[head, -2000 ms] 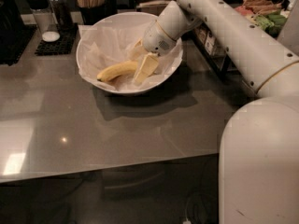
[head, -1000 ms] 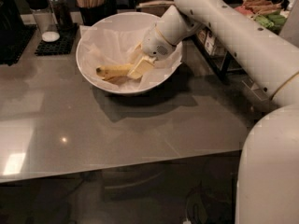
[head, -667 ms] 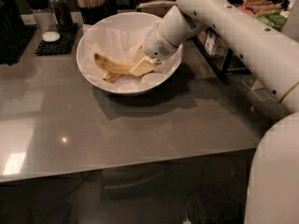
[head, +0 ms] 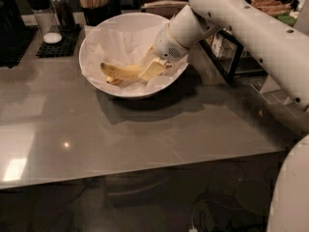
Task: Pick banana from white bowl
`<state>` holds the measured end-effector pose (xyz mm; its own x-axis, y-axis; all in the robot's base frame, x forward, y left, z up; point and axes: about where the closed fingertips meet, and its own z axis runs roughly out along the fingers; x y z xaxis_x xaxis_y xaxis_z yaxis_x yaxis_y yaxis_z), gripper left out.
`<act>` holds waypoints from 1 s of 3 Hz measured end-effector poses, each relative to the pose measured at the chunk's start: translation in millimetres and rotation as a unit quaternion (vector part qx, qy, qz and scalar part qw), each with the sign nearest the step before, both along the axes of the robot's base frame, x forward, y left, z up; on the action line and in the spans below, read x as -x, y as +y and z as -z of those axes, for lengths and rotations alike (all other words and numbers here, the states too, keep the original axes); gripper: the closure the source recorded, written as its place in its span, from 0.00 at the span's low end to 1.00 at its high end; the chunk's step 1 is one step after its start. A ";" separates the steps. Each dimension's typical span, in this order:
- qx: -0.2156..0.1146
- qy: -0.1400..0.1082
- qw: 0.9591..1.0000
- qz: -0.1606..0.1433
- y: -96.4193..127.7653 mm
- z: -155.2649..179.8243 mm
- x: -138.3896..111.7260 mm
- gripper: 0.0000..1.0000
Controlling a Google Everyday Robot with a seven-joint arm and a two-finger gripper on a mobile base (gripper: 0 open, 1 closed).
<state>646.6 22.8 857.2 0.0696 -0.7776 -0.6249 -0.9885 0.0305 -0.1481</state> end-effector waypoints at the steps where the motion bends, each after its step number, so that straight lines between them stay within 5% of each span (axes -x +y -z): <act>1: -0.012 -0.023 1.000 -0.010 -6.5 -23.4 3.1 1.00; 2: -0.031 -0.069 0.996 -0.036 -10.8 -66.9 12.7 1.00; 3: -0.068 -0.087 0.992 -0.068 -17.2 -93.2 36.6 1.00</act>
Offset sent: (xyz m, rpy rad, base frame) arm -0.0256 -0.0209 0.1255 0.1068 -0.2634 0.1352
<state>610.0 5.6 950.5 0.2836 -0.6632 -0.6926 -0.9447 -0.0690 -0.3207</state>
